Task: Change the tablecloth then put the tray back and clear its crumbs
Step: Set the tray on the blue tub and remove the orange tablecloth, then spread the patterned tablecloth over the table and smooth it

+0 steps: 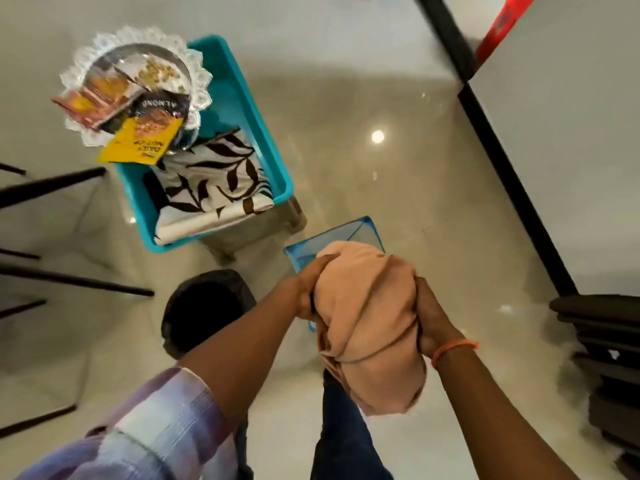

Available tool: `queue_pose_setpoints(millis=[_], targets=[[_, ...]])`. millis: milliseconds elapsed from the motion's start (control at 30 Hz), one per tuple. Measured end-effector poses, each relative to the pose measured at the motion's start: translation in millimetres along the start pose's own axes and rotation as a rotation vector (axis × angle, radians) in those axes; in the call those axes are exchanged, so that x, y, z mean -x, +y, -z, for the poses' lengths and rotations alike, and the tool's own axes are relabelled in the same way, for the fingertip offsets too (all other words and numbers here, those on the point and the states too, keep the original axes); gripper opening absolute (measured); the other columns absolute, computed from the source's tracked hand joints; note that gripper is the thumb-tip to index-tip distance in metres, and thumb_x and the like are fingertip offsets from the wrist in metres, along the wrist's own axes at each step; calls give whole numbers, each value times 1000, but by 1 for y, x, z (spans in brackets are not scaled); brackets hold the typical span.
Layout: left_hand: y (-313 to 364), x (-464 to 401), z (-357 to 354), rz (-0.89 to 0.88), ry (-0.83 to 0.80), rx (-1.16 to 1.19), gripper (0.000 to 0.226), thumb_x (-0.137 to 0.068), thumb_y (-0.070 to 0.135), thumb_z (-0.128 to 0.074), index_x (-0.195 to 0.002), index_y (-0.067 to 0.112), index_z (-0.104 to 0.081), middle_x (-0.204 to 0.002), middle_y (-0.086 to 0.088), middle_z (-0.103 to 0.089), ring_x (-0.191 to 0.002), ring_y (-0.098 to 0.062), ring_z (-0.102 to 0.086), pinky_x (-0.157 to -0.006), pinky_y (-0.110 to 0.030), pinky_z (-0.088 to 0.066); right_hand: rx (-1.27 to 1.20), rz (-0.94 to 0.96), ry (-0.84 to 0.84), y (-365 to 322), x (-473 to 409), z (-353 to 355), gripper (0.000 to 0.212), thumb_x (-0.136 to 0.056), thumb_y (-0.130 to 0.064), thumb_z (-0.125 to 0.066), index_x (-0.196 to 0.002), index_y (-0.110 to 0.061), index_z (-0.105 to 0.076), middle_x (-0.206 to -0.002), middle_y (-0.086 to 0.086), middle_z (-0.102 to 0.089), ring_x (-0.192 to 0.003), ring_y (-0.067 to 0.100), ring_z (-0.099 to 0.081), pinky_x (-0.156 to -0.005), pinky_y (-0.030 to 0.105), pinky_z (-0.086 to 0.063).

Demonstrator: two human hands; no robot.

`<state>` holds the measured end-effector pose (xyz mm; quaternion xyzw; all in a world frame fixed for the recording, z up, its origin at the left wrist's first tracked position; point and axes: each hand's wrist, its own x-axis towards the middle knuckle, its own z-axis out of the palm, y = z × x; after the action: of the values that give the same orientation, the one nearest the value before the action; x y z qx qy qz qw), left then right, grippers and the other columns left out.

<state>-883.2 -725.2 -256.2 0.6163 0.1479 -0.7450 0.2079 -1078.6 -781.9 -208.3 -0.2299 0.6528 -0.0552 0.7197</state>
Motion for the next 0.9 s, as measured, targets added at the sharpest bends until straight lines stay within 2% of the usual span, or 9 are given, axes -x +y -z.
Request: queue_pose_setpoints(millis=[167,267,333,467,533,600,667,733,900], targets=[[27,-55,-10,14,102,144,86,-57,73,-68,-126,23,-56,-125,-13,-60,-112,-36,-56,-100,-54,-41,14,-114,-52,-11,-87,11,51,-94,-60,-39,-117,-22,-65,-112,6,-70,-105,22,-62,-76,32,-50],[35,-68,-12,-26,137,193,59,-78,61,-63,-118,18,-58,-112,-11,-60,-102,-29,-56,-103,-45,-42,27,-237,-62,-10,-117,6,54,-87,-65,-48,-116,-22,-64,-110,10,-68,-104,28,-60,-76,41,-52],[37,-75,-11,-42,139,148,54,-84,56,-60,-119,14,-58,-104,-10,-57,-96,-27,-54,-95,-40,-45,82,-328,-72,-5,-126,-1,37,-89,-52,-52,-114,-24,-58,-100,11,-62,-97,32,-57,-72,45,-50],[38,-81,-18,-51,114,159,33,-96,41,-52,-96,9,-58,-87,-13,-57,-78,-22,-54,-68,-31,-46,98,-308,-22,3,-141,-25,26,-92,-38,-55,-111,-20,-55,-104,9,-51,-103,34,-46,-74,46,-49],[38,-85,-17,-63,101,213,34,-94,45,-54,-106,14,-60,-102,-14,-63,-92,-22,-61,-71,-30,-49,162,-278,16,3,-142,-38,28,-94,-36,-53,-116,-19,-52,-114,11,-52,-100,30,-47,-77,48,-48],[35,-75,-15,-81,141,232,30,-94,44,-56,-100,15,-59,-100,-10,-63,-103,-20,-60,-80,-33,-51,247,-239,58,1,-136,-51,21,-96,-29,-51,-110,-13,-54,-122,23,-54,-95,33,-53,-85,54,-47],[31,-68,-9,-100,151,247,26,-96,41,-54,-89,15,-57,-90,-6,-59,-90,-17,-61,-77,-31,-53,263,-213,64,0,-126,-61,21,-95,-24,-51,-110,-10,-57,-125,31,-50,-92,32,-52,-82,53,-49],[28,-50,-3,-97,138,237,27,-97,40,-52,-85,16,-56,-82,-4,-54,-73,-17,-56,-67,-31,-50,266,-201,58,-3,-112,-74,19,-94,-24,-50,-107,-11,-58,-106,25,-56,-84,26,-48,-66,39,-48],[22,-7,37,-220,230,281,22,-96,39,-53,-87,19,-56,-81,-1,-57,-70,-15,-55,-59,-28,-49,308,-108,56,-18,-69,-124,19,-94,-18,-49,-80,-8,-57,-65,6,-56,-52,17,-54,-57,29,-48]])
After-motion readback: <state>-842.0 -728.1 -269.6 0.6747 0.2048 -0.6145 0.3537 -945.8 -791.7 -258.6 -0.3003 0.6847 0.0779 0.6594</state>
